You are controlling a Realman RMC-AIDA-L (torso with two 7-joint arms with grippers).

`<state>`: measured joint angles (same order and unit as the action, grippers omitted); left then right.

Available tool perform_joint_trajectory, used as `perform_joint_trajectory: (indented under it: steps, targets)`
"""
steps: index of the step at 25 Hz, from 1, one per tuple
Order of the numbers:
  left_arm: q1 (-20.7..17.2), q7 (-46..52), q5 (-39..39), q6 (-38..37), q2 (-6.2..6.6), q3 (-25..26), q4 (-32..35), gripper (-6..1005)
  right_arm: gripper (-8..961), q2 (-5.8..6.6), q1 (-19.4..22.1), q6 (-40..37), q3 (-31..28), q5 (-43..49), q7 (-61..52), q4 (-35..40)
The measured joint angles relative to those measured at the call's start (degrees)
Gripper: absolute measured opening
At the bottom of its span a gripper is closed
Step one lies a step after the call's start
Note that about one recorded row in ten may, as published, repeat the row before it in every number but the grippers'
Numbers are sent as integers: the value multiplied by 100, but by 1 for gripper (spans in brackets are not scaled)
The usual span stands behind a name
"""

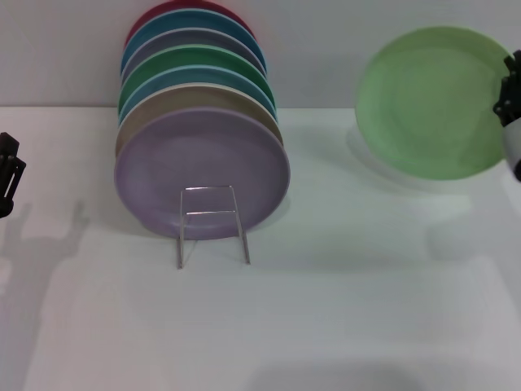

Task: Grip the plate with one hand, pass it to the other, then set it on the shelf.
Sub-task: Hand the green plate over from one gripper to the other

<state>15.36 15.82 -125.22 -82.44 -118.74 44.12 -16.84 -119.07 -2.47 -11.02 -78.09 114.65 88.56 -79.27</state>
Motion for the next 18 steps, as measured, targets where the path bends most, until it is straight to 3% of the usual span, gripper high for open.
perform_joint_trajectory:
  steps: [11,18]
  targets:
    - [11,0,-6,1,8,8,9,863,17,-2,-89,-1229,653,111,-165,185]
    - [22,0,-2,-1,9,9,27,863,17,15,-277,-2033,1090,682,-832,785]
